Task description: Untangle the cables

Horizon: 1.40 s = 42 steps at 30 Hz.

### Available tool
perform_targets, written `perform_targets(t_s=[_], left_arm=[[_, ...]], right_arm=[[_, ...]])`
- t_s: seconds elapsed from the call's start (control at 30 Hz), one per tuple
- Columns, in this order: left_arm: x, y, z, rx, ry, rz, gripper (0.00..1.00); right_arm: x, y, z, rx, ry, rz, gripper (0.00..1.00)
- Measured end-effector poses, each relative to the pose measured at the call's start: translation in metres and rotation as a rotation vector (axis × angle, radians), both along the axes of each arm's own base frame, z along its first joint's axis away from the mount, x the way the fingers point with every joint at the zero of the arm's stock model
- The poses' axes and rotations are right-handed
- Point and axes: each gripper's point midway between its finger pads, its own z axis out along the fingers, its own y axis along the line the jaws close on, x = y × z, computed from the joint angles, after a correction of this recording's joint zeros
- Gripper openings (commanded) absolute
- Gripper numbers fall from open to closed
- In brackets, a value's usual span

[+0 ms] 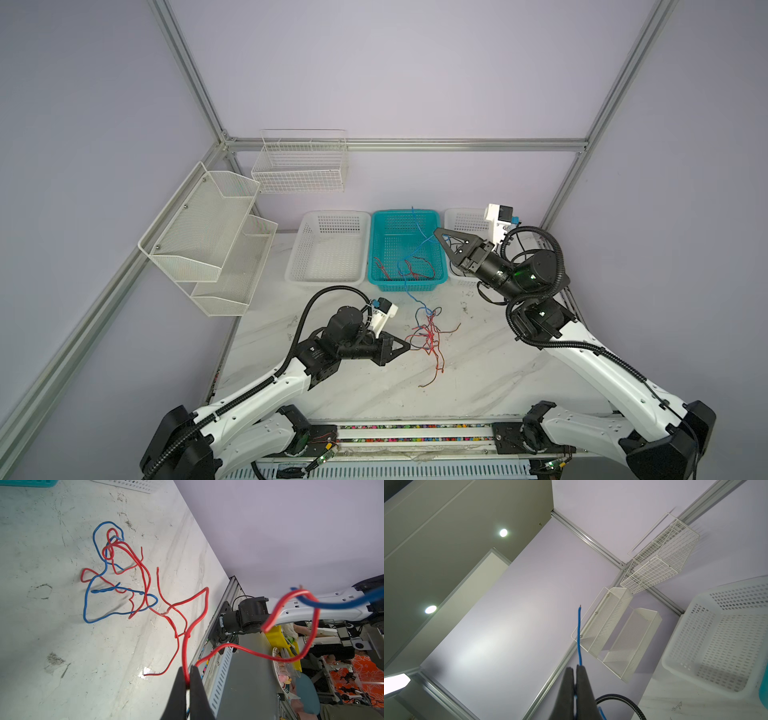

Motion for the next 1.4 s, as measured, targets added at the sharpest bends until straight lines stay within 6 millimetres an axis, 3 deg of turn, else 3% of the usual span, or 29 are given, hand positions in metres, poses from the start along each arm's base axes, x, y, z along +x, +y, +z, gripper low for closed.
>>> perform_targets(t_s=[0.17, 0.3, 0.4, 0.57, 0.7, 0.8, 0.9, 1.13, 1.3, 1.4], left_arm=[[0.007, 0.001, 0.0, 0.003, -0.014, 0.027, 0.0], [0.013, 0.004, -0.002, 0.007, -0.011, 0.055, 0.0], [0.016, 0.006, -0.001, 0.005, -0.012, 0.07, 0.0], [0.016, 0.006, 0.0, 0.0, -0.005, 0.078, 0.0], [0.017, 0.006, -0.003, 0.006, 0.004, 0.079, 0.0], [0.018, 0.005, -0.008, 0.016, 0.015, 0.08, 0.0], [0.02, 0.006, -0.011, 0.024, 0.021, 0.085, 0.0], [0.028, 0.014, -0.02, 0.062, 0.035, 0.138, 0.0], [0.033, 0.037, -0.024, 0.105, 0.056, 0.228, 0.0], [0.032, 0.054, -0.022, 0.133, 0.056, 0.29, 0.0]], right_arm=[[-0.012, -0.002, 0.009, 0.007, -0.011, 0.032, 0.0], [-0.019, 0.007, 0.004, 0.0, 0.004, 0.068, 0.0], [-0.022, 0.02, -0.023, -0.023, 0.042, 0.104, 0.0], [-0.013, 0.034, -0.102, -0.119, 0.176, 0.12, 0.0], [-0.015, 0.038, -0.13, -0.154, 0.223, 0.139, 0.0], [-0.024, 0.04, -0.125, -0.155, 0.204, 0.153, 0.0], [-0.035, 0.033, -0.107, -0.144, 0.157, 0.155, 0.0], [-0.052, 0.013, -0.032, -0.101, -0.011, 0.107, 0.0], [-0.047, 0.012, 0.001, -0.098, -0.092, 0.059, 0.0], [-0.034, 0.019, 0.008, -0.117, -0.113, 0.037, 0.0]])
